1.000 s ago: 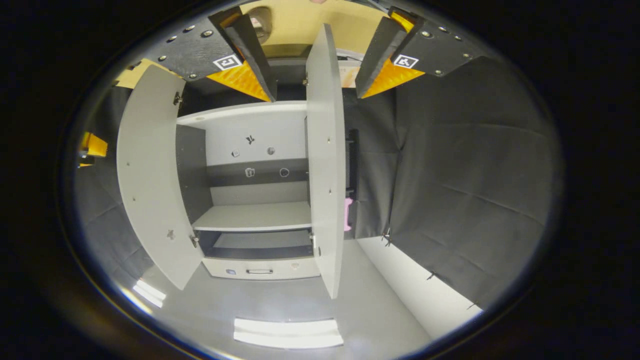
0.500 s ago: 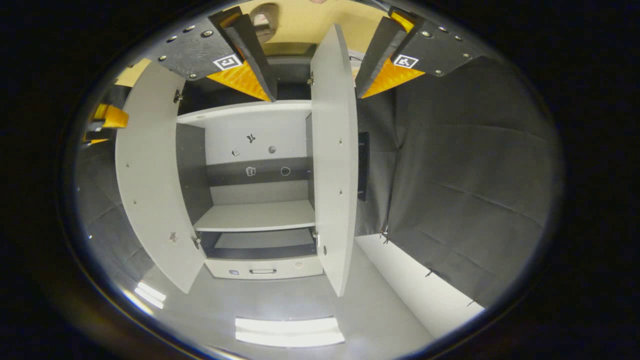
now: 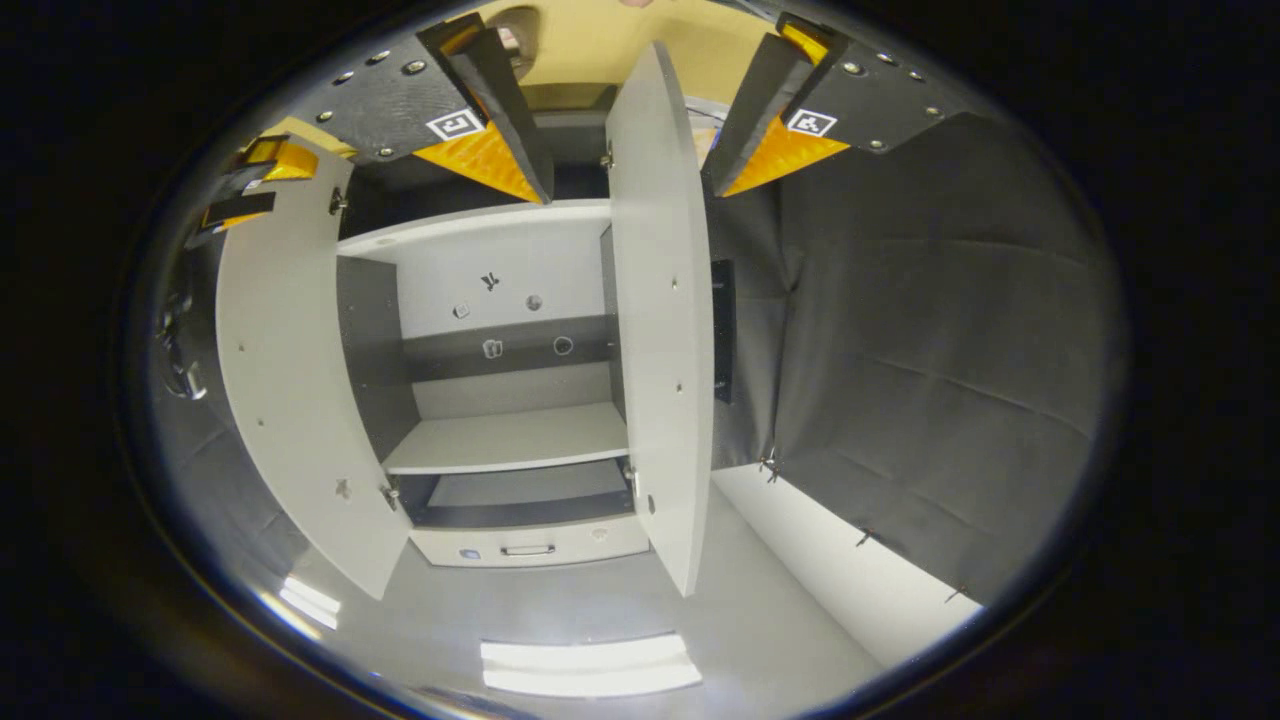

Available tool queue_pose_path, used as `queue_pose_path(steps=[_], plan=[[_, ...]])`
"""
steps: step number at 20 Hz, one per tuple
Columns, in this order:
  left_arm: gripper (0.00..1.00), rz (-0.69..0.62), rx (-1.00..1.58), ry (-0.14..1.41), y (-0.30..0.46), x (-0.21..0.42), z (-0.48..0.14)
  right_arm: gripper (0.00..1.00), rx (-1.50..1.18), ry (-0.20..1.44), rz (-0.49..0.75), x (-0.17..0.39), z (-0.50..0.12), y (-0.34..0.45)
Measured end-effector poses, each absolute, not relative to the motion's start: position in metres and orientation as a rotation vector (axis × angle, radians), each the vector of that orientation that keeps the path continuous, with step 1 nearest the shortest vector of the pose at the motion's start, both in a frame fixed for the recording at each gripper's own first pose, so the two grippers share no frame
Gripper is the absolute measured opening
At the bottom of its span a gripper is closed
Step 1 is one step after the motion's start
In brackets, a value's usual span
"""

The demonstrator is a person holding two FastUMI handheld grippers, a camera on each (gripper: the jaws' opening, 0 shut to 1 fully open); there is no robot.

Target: Grab one shoe with the right hand and put it into the shoe cabinet, grab the other shoe with the left hand and put it into the shoe cabinet; then close the right door with the right hand and the left door with the left hand.

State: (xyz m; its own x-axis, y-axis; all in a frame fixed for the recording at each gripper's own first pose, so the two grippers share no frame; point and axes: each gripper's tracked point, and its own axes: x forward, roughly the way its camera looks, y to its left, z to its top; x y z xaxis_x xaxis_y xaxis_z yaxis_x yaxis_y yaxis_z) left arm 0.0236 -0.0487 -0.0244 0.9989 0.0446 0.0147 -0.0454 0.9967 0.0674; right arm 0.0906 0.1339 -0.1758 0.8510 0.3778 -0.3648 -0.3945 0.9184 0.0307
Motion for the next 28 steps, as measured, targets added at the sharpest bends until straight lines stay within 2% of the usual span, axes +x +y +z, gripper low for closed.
queue_pose_path(steps=[8, 14, 22, 24, 27, 28], plan=[[0.96, 0.057, 0.071, 0.016, -0.041, 0.038, -0.042, 0.98, -0.109, 0.580, 0.458, 0.102, -0.261, 0.167], [0.96, 0.067, 0.091, 0.042, -0.038, 0.045, -0.052, 0.98, -0.140, 0.796, 0.485, 0.101, -0.332, 0.179], [0.96, 0.095, 0.095, 0.100, -0.026, 0.052, -0.077, 0.98, -0.195, 0.927, 0.513, 0.093, -0.376, 0.197], [0.97, 0.092, 0.098, 0.110, -0.026, 0.051, -0.081, 0.96, -0.189, 0.965, 0.502, 0.091, -0.388, 0.202], [0.97, 0.091, 0.098, 0.126, -0.021, 0.039, -0.087, 0.83, -0.196, 1.010, 0.487, 0.089, -0.403, 0.204], [0.97, 0.090, 0.092, 0.133, -0.021, 0.037, -0.090, 0.83, -0.202, 1.022, 0.485, 0.088, -0.406, 0.205]])
